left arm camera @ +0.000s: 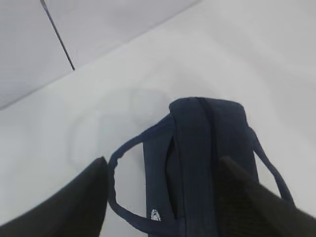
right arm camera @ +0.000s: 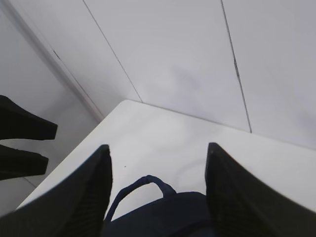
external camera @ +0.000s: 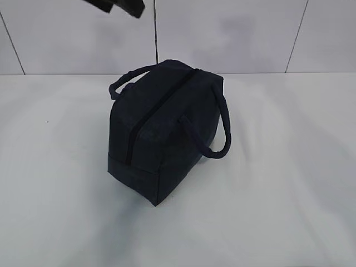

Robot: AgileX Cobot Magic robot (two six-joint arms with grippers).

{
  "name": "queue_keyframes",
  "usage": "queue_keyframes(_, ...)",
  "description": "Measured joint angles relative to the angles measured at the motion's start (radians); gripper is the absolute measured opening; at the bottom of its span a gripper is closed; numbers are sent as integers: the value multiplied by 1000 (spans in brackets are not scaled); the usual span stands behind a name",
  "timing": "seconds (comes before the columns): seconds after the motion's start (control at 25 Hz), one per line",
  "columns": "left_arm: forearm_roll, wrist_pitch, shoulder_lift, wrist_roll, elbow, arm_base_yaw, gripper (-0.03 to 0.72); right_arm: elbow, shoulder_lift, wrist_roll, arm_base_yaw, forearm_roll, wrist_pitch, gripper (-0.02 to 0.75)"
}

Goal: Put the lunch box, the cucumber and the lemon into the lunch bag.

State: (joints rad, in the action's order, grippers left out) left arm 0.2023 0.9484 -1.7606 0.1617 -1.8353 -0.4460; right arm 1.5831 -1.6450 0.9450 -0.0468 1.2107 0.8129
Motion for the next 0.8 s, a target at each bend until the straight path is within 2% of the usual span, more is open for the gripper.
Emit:
queue_keyframes(0.12,-16,-2,93,0,-2,0,489,1,112,-69,0,-67,-19,438)
queue_keyframes(0.24,-28,0,186,0,-4,0,469,5,243,-198,0,-226,-25,413)
queue_keyframes(0.44,-32,25,327,-3,-4,0,450,9,486,-485,0,-627,40,403)
queue_keyframes(0.6,-28,50,426,-13,-8,0,448,-28,695,-663,0,-893,121,403)
queue_keyframes(0.72,9,80,480,-15,-4,0,447,-96,844,-702,0,-1005,196,402)
queue_keyframes(0.8,54,95,523,-17,32,0,445,-150,943,-747,0,-1041,241,402)
